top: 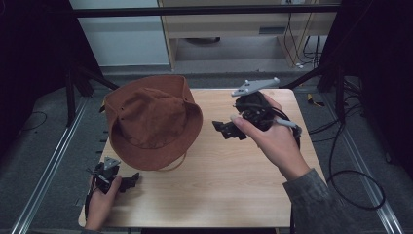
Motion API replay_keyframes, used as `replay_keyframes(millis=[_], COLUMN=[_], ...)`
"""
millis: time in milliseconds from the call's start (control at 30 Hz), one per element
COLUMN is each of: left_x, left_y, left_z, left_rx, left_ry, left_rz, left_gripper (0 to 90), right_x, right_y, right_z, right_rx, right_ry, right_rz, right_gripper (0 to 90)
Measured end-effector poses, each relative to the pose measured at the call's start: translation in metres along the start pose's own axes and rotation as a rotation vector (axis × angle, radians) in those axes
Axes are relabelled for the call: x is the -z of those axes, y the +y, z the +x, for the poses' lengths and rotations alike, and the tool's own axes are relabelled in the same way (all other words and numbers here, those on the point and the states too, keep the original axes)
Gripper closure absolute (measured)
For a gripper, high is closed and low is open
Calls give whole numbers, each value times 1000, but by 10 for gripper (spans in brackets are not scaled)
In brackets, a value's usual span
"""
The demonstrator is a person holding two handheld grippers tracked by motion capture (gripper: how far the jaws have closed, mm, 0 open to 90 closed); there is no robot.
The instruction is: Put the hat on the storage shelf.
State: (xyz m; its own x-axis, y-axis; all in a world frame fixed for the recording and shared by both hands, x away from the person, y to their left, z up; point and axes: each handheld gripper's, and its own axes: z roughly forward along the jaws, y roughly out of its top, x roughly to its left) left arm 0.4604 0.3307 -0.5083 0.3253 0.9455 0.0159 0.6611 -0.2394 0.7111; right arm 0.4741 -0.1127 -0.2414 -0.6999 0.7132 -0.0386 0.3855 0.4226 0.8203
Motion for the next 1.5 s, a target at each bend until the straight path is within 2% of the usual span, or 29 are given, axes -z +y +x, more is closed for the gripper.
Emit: replay_keyframes(millis=[33, 133, 167, 233, 267, 333, 367, 400, 500, 533, 600, 633, 667, 700, 733, 767, 900, 1000, 1133, 1367, 1500], left_x=[0, 0, 0, 0, 0, 0, 0, 0, 0, 0, 0, 0, 0, 0, 0, 0, 1, 1, 1, 1, 1], left_y=[0, 0, 0, 0, 0, 0, 0, 0, 0, 0, 0, 0, 0, 0, 0, 0, 0, 0, 0, 0, 0], left_z=[0, 0, 0, 0, 0, 0, 0, 0, 0, 0, 0, 0, 0, 0, 0, 0, 0, 0, 0, 0, 0], left_rx=[-4, -4, -4, -4, -4, -4, -4, -4, -4, -5, -5, -5, -5, -5, -5, -5, -5, -5, -5, -5, -5], left_ry=[0, 0, 0, 0, 0, 0, 0, 0, 0, -1, -1, -1, -1, -1, -2, -2, -2, -2, -2, -2, -2], left_rz=[3, 4, 4, 4, 3, 3, 4, 4, 4, 4, 4, 4, 4, 4, 4, 4, 3, 3, 3, 3, 3], left_gripper=[0, 0, 0, 0, 0, 0, 0, 0, 0, 0, 0, 0, 0, 0, 0, 0, 0, 0, 0, 0, 0], right_x=[4, 8, 8, 11, 11, 10, 6, 6, -3, -10, -15, -15, -22, -22, -28, -28, -44, -49, -62, -84, -94], right_y=[-13, -35, -35, -49, -63, -70, -83, -83, -103, -116, -129, -129, -141, -141, -153, -153, -175, -182, -200, -214, -215], right_z=[-5, -14, -14, -22, -28, -30, -35, -35, -38, -41, -44, -44, -48, -48, -51, -51, -59, -62, -67, -68, -68], right_rx=[-10, -37, -37, -62, -75, -77, -84, -84, -91, -96, -106, -106, -128, -128, -127, -127, -147, -157, -199, -254, -264], right_ry=[-17, -40, -40, -54, -71, -76, -81, -81, -93, -108, -120, -120, -124, -124, -133, -133, -147, -160, -156, -135, -142], right_rz=[4, 9, 9, 7, 7, 8, 17, 17, 35, 56, 56, 56, 61, 61, 82, 82, 118, 128, 131, 133, 141], right_gripper=[82, 93, 93, 112, 137, 140, 142, 142, 144, 144, 144, 144, 144, 144, 143, 143, 144, 148, 150, 139, 136])
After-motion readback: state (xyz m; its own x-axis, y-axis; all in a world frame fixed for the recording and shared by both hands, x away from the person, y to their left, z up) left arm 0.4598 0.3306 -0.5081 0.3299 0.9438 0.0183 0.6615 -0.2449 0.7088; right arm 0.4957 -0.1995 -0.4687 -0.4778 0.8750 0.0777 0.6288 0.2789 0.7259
